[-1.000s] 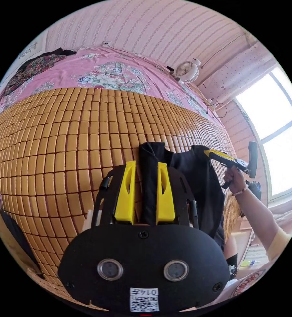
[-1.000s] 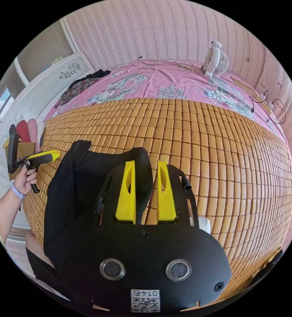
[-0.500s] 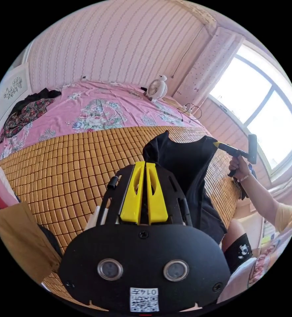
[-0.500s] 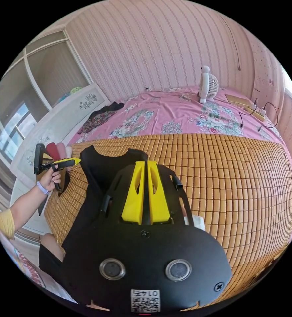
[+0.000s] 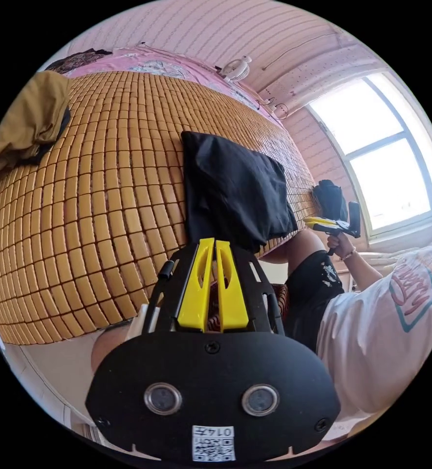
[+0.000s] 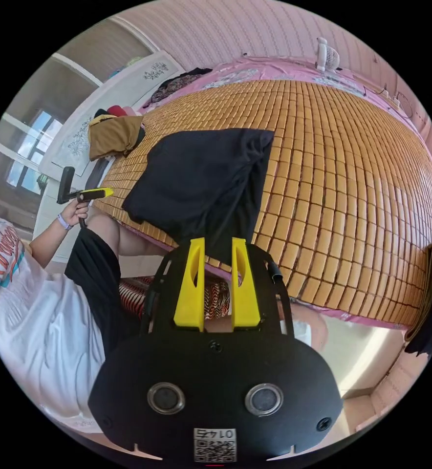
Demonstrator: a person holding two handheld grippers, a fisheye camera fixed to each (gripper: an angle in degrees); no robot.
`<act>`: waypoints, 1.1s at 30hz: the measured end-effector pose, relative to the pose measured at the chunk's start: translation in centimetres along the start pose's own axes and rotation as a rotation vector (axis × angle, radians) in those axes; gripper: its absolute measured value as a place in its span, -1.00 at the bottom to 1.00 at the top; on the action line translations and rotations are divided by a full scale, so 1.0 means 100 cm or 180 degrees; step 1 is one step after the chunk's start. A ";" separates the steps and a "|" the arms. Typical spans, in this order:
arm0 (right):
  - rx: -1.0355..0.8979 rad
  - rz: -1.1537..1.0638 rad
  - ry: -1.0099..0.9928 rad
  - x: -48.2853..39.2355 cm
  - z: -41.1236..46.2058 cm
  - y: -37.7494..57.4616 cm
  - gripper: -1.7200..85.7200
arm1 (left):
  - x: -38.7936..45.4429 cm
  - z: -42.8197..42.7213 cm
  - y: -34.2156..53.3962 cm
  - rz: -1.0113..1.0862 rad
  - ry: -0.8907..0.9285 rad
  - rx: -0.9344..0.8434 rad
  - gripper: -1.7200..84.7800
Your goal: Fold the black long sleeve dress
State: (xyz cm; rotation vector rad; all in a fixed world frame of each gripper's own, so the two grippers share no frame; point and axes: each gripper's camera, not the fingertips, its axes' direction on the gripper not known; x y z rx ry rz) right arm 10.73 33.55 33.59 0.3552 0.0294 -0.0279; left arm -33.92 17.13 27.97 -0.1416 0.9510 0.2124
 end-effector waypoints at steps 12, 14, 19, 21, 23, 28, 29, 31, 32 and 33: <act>0.0223 -0.0759 0.0615 -0.091 0.023 -0.120 -0.95 | 0.103 0.125 -0.023 0.0963 -0.0117 0.0155 -0.98; 0.0194 -0.0925 0.0674 -0.106 0.034 -0.158 -0.96 | 0.109 0.155 -0.021 0.1020 -0.0351 0.0014 -0.98; -0.0673 -0.1290 0.0966 -0.133 0.101 -0.237 -0.97 | 0.100 0.202 0.001 0.0893 -0.0489 -0.0198 -0.98; -0.0882 -0.1573 0.1205 -0.139 0.131 -0.246 -0.98 | 0.090 0.207 0.010 0.0812 -0.0338 -0.0088 -0.98; -0.1141 -0.1707 0.1186 -0.143 0.135 -0.258 -0.98 | 0.083 0.212 0.016 0.0796 -0.0223 -0.0081 -0.98; -0.1244 -0.1742 0.1209 -0.143 0.119 -0.292 -0.98 | 0.077 0.229 0.031 0.0926 -0.0214 -0.0109 -0.98; -0.1247 -0.1668 0.1287 -0.136 0.128 -0.298 -0.98 | 0.076 0.230 0.033 0.0933 -0.0210 -0.0102 -0.98; -0.1338 -0.1688 0.1412 -0.126 0.150 -0.298 -0.98 | 0.073 0.237 0.042 0.0963 -0.0177 -0.0104 -0.98; -0.1151 -0.1753 0.1375 -0.124 0.145 -0.296 -0.98 | 0.072 0.238 0.044 0.0977 -0.0169 -0.0115 -0.98; -0.1143 -0.1706 0.1314 -0.120 0.139 -0.296 -0.98 | 0.072 0.240 0.049 0.0994 -0.0143 -0.0129 -0.98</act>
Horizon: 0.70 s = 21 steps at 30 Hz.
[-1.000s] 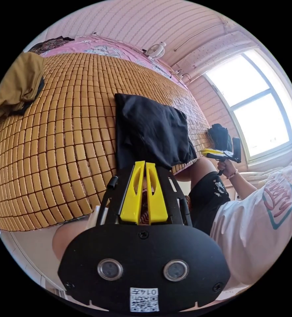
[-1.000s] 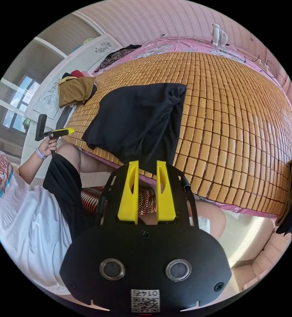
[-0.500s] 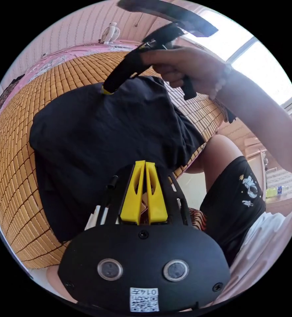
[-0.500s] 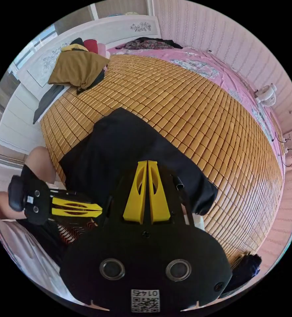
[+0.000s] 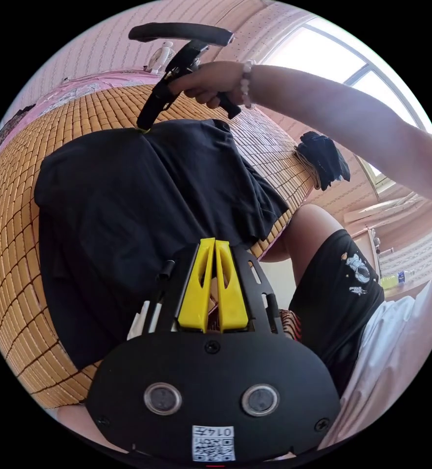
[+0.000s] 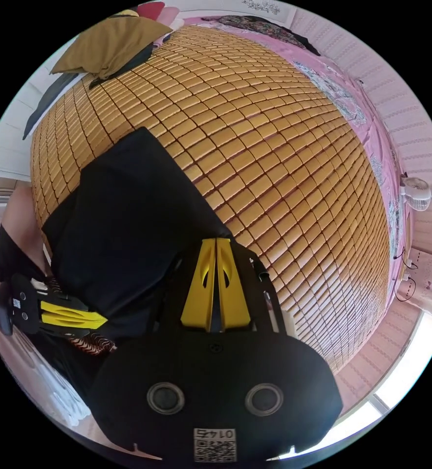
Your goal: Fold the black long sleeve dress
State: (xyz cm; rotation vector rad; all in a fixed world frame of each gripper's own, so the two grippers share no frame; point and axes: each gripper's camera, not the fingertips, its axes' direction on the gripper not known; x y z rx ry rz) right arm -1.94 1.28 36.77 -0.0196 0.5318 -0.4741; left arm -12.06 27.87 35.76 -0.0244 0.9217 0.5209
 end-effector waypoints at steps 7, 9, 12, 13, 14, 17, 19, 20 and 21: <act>0.1080 0.0967 -0.0625 0.024 -0.027 0.144 -0.97 | 0.025 0.005 0.024 0.0365 0.0064 0.0481 -0.79; 0.1054 0.1362 -0.0760 0.021 -0.014 0.210 -0.90 | 0.032 0.011 0.025 0.0482 0.0055 0.0595 -0.72; 0.0786 0.1815 -0.0965 0.011 0.012 0.275 -0.79 | 0.045 0.032 0.021 0.0670 0.0095 0.0525 -0.65; 0.0757 0.1900 -0.1005 0.009 0.016 0.285 -0.78 | 0.050 0.041 0.019 0.0726 0.0114 0.0462 -0.63; 0.0706 0.2019 -0.1053 0.005 0.025 0.302 -0.77 | 0.053 0.045 0.018 0.0752 0.0109 0.0428 -0.62; 0.0565 0.2260 -0.1110 0.002 0.048 0.329 -0.77 | 0.069 0.069 0.015 0.0931 0.0005 0.0228 -0.57; 0.0508 0.2326 -0.1196 0.002 0.059 0.338 -0.78 | 0.083 0.088 0.015 0.1096 -0.0052 0.0044 -0.52; 0.0473 0.2337 -0.1254 0.003 0.065 0.343 -0.81 | 0.086 0.092 0.015 0.1131 -0.0078 0.0002 -0.51; 0.0442 0.2346 -0.1197 0.004 0.068 0.347 -0.85 | 0.091 0.100 0.017 0.1166 -0.0148 -0.0050 -0.49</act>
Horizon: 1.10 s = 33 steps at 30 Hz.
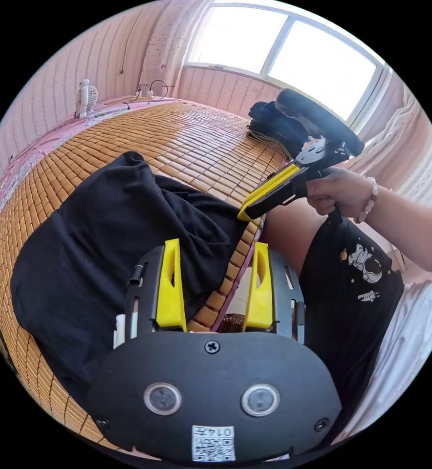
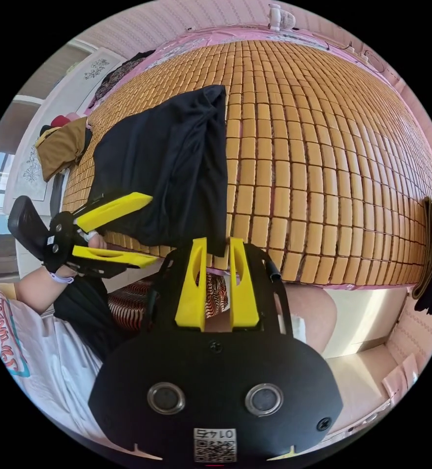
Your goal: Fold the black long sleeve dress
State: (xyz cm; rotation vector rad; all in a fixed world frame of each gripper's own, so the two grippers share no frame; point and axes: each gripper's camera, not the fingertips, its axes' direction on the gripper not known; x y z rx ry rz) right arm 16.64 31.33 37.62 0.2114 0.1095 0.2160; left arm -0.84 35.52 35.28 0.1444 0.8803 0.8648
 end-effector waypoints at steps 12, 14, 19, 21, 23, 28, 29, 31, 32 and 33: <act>0.0578 -0.0246 -0.1430 0.040 -0.013 0.038 -0.96 | 0.026 0.026 0.019 0.0002 -0.0272 -0.0105 -0.61; 0.0746 -0.0163 -0.1990 0.050 -0.010 0.046 -0.95 | 0.025 0.025 0.025 -0.0086 -0.0317 -0.0081 -0.69; 0.0697 -0.0112 -0.2325 0.054 0.010 0.068 -0.91 | 0.033 0.014 0.054 -0.0008 -0.0403 -0.0105 -0.93; 0.0938 -0.0054 -0.1840 0.062 0.002 0.082 -0.80 | 0.036 0.007 0.067 0.0052 -0.0415 -0.0040 -0.95; 0.1089 0.0098 -0.1652 0.077 0.001 0.087 -0.74 | 0.038 0.000 0.079 0.0080 -0.0407 0.0004 -0.96; 0.1368 0.0772 -0.1811 0.117 0.019 0.070 -0.68 | 0.044 -0.024 0.102 0.0107 -0.0416 0.0051 -0.97; 0.1447 0.0874 -0.1875 0.119 0.025 0.063 -0.68 | 0.044 -0.026 0.103 0.0107 -0.0419 0.0049 -0.97; 0.1516 0.0989 -0.1839 0.118 0.034 0.053 -0.69 | 0.044 -0.034 0.109 0.0102 -0.0391 0.0030 -0.97; 0.1486 0.1003 -0.1849 0.115 0.041 0.047 -0.72 | 0.044 -0.036 0.111 0.0112 -0.0388 0.0021 -0.97; 0.1388 0.0952 -0.1873 0.110 0.048 0.041 -0.78 | 0.044 -0.039 0.113 0.0150 -0.0398 0.0013 -0.97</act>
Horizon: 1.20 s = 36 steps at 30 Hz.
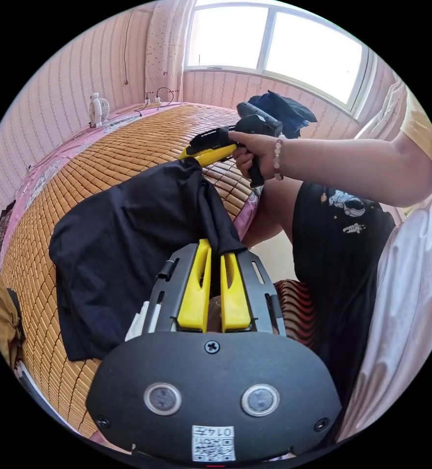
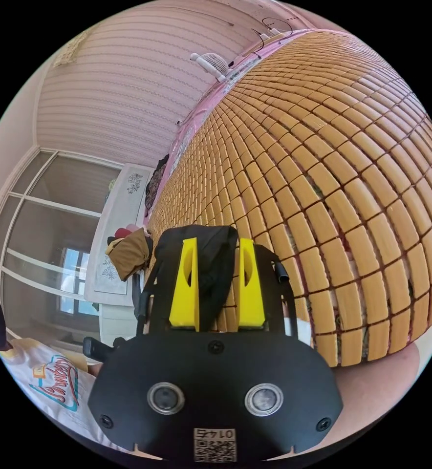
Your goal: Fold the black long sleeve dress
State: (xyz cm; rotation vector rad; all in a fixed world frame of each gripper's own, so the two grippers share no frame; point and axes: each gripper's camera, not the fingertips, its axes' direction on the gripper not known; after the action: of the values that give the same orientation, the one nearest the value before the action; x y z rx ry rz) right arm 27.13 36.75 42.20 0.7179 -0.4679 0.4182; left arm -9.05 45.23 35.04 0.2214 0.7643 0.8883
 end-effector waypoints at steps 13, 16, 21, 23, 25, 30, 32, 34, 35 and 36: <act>0.0106 -0.0828 0.0519 -0.091 -0.077 0.013 -0.93 | -0.029 -0.085 -0.008 -0.0343 0.0530 0.1068 -0.96; -0.0178 -0.1326 0.0753 -0.155 -0.055 -0.009 -0.91 | -0.062 -0.100 0.010 -0.0880 0.0610 0.1347 -0.95; -0.0572 -0.2056 0.0454 -0.254 0.050 -0.038 -0.83 | -0.110 -0.107 0.062 -0.2057 0.0182 0.1083 -0.94; -0.0561 -0.2265 0.0540 -0.276 0.076 -0.039 -0.82 | -0.117 -0.115 0.075 -0.2429 -0.0112 0.1069 -0.96; -0.0607 -0.2344 0.0602 -0.288 0.094 -0.040 -0.82 | -0.122 -0.126 0.078 -0.2614 -0.0345 0.1133 -0.97; -0.0830 -0.2340 0.1033 -0.292 0.117 -0.034 -0.80 | -0.131 -0.131 0.068 -0.2539 -0.0289 0.1185 -0.94; -0.0968 -0.2359 0.1244 -0.290 0.127 -0.031 -0.79 | -0.132 -0.130 0.056 -0.2299 -0.0262 0.1116 -0.87; -0.1155 -0.2408 0.1333 -0.293 0.139 -0.026 -0.79 | -0.130 -0.123 0.037 -0.1958 -0.0298 0.0921 -0.79; -0.1258 -0.2465 0.1330 -0.298 0.145 -0.023 -0.80 | -0.130 -0.120 0.032 -0.1898 -0.0294 0.0862 -0.77; -0.1229 -0.2535 0.1283 -0.307 0.148 -0.019 -0.81 | -0.131 -0.115 0.024 -0.1819 -0.0290 0.0736 -0.76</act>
State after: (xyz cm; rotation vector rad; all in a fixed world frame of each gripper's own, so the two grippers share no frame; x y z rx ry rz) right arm -0.83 18.85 34.38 0.3792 0.1372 -0.2767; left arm -23.47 35.22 34.61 0.2289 0.7886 0.2475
